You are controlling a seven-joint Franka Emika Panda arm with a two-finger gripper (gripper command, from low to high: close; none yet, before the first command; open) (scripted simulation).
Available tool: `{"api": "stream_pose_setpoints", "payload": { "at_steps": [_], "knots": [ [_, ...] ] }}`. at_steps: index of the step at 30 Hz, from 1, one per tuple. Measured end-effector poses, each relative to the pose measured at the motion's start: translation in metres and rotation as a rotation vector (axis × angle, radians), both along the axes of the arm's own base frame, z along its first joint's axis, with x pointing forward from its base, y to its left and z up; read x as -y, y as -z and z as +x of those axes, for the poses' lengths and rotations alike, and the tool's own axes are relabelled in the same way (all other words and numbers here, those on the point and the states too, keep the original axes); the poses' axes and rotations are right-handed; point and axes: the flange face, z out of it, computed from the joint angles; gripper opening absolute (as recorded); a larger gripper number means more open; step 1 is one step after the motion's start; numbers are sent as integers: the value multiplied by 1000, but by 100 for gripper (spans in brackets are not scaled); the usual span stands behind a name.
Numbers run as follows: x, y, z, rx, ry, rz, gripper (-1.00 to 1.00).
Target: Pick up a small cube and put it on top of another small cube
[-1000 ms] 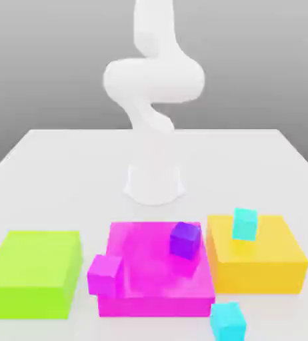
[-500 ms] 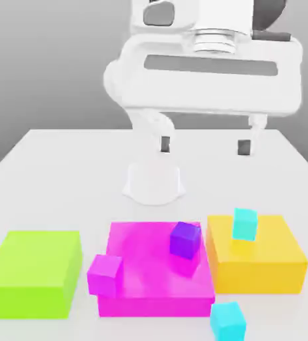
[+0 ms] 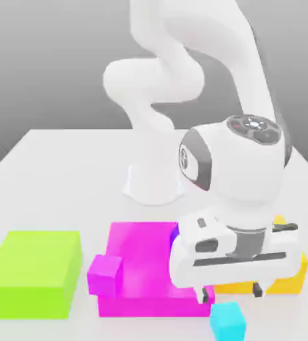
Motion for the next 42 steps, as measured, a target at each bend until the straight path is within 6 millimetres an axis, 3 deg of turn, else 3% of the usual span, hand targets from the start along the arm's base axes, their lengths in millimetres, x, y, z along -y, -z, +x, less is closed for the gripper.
{"api": "stream_pose_setpoints", "payload": {
  "at_steps": [1,2,9,14,23,32,35,41,42],
  "knots": [
    [0,14,-1,-1,0,0,0],
    [0,26,-1,-2,-1,0,-100],
    [0,28,-2,-2,-1,0,-100],
    [1,-27,-3,-2,-8,-3,-100],
    [33,-93,-59,-2,-231,-70,-100],
    [57,-132,-130,-6,-466,-39,-100],
    [62,-135,-152,-4,-543,-9,-100],
    [63,-84,-157,-4,-563,-1,-100],
    [63,-76,-157,-4,-563,-1,100]
  ]
}}
